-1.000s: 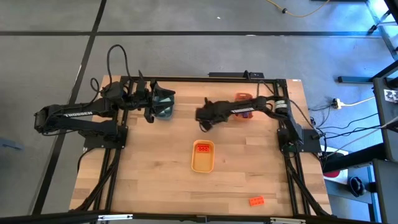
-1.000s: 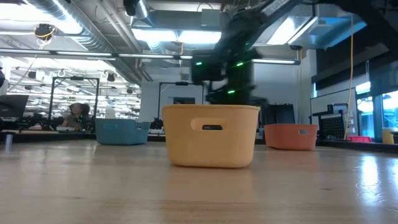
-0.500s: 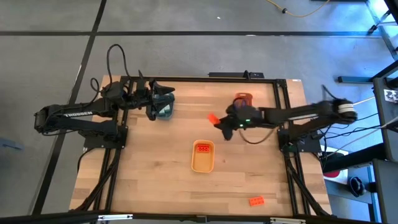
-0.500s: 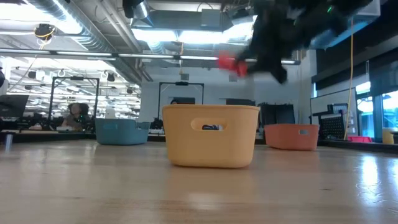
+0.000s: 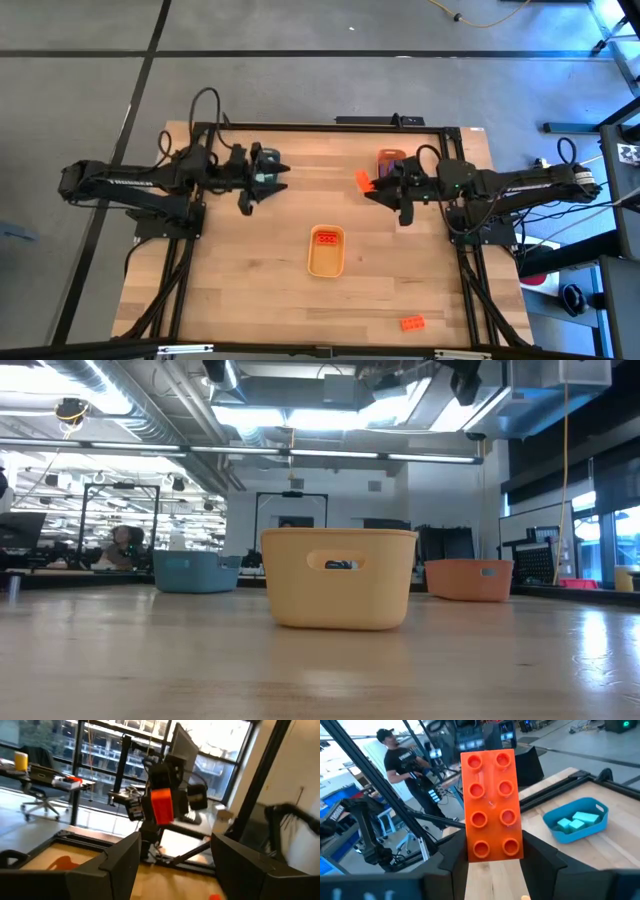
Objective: Sort & place blocks by color
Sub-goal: Put the top orange game piece into the yellow bin
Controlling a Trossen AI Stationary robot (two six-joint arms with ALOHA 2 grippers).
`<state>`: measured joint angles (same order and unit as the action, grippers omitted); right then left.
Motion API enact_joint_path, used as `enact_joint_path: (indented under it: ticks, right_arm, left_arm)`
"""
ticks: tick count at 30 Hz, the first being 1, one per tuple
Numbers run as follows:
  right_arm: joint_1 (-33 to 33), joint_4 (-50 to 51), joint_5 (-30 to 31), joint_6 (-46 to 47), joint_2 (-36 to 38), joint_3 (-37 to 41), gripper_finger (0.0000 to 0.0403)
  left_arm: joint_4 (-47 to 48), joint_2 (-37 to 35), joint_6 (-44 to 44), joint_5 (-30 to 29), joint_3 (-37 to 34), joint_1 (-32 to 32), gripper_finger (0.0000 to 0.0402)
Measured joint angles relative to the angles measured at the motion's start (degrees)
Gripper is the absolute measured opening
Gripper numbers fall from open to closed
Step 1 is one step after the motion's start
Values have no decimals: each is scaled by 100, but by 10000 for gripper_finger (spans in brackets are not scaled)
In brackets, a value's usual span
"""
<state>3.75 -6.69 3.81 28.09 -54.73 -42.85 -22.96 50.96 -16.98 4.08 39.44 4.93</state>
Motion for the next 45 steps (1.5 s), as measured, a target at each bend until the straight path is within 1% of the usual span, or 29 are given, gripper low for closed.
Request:
enact_joint_path:
  ticks: [3, 5, 10, 16, 20, 23, 26, 29, 32, 35, 38, 42, 45]
  right_arm:
    - [-2, 3, 0, 3, 51, -2, 142]
    - [-2, 4, 0, 6, 50, -2, 142]
    - [-2, 0, 0, 7, 49, -2, 142]
    - [-2, -11, 2, 107, 40, -2, 142]
    - [6, 152, -60, 380, -204, -7, 142]
    - [146, 196, -307, 644, -693, -33, 142]
    - [385, 386, -594, 775, -1459, -320, 142]
    - [610, 917, -947, 699, -2383, -984, 142]
    - [767, 1871, -1309, 239, -3252, -1833, 142]
    - [844, 2836, -1361, -278, -4021, -2604, 142]
    - [848, 3347, -1333, -581, -4669, -3110, 142]
    - [813, 3556, -1257, -592, -5315, -3426, 142]
    - [804, 3603, -1253, -539, -5621, -3460, 142]
  left_arm:
    - [0, 86, 386, -416, 0, -319, 231]
    - [-6, 129, 474, -629, 0, -468, 231]
    - [-8, 127, 499, -924, 0, -662, 231]
    - [-3, 107, 503, -1067, 0, -689, 231]
    - [-3, 107, 503, -1069, 0, -689, 231]
    - [-2, 107, 503, -1071, 0, -685, 231]
    - [4, 107, 506, -1088, 0, -684, 231]
    - [14, 107, 514, -1093, 0, -684, 231]
    - [17, 107, 514, -1095, 0, -684, 231]
    - [22, 107, 515, -1096, 0, -684, 231]
    - [31, 107, 516, -1095, 0, -684, 231]
    - [39, 107, 516, -1095, 0, -684, 231]
    - [39, 107, 515, -1093, 0, -684, 231]
